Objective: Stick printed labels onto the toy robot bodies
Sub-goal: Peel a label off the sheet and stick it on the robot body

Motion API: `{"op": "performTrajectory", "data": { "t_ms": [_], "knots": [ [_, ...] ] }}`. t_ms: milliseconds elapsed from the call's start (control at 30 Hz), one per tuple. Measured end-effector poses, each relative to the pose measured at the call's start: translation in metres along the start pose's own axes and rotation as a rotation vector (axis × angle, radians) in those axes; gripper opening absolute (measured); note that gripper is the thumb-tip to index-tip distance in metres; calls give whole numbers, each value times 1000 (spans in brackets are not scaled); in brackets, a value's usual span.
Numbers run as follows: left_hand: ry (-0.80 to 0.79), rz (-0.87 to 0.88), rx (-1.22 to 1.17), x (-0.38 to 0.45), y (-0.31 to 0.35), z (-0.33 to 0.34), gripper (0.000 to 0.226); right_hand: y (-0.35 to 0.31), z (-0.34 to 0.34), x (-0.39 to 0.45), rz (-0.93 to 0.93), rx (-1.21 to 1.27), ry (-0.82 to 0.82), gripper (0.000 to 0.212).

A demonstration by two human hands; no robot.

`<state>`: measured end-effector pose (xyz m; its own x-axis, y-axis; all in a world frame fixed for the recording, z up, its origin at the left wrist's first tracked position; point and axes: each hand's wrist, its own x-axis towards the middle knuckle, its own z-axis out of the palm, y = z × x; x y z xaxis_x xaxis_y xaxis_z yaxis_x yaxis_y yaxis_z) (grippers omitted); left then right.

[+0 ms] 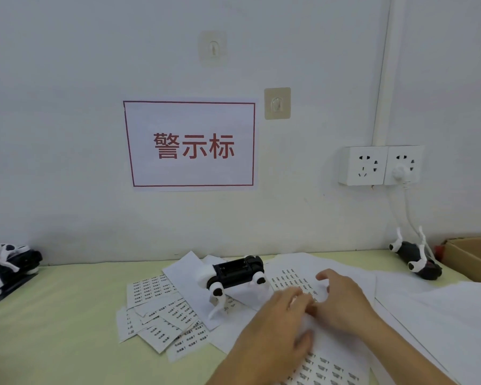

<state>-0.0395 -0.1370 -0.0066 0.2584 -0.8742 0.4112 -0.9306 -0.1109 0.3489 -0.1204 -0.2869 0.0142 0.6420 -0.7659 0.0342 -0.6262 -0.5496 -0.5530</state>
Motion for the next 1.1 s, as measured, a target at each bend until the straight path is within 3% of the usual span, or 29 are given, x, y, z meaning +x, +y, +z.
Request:
{"op": "performTrajectory", "data": {
  "t_ms": [67,167,333,600,667,767,833,967,1100],
  "knots": [
    [-133,-111,-8,1,-4,6,55,0,0,1,-3,15,-9,74],
    [-163,-221,-32,3,-12,6,77,2,-3,4,1,34,-43,68],
    [-81,-129,14,5,-15,8,55,9,-11,10,34,81,-12,43],
    [37,-180,-94,6,-16,9,39,12,-15,16,99,289,36,28],
    [58,-202,-116,7,-16,8,37,10,-15,16,119,436,42,32],
    [64,-197,-125,6,-16,8,38,5,-18,13,161,748,-127,36],
    [41,-175,-133,5,-15,7,39,3,-15,11,145,825,-182,30],
    [24,-146,-148,4,-13,6,37,1,-1,7,82,844,-51,43],
    [54,-115,-158,5,-13,5,35,2,5,4,16,920,-49,40]
  ]
}}
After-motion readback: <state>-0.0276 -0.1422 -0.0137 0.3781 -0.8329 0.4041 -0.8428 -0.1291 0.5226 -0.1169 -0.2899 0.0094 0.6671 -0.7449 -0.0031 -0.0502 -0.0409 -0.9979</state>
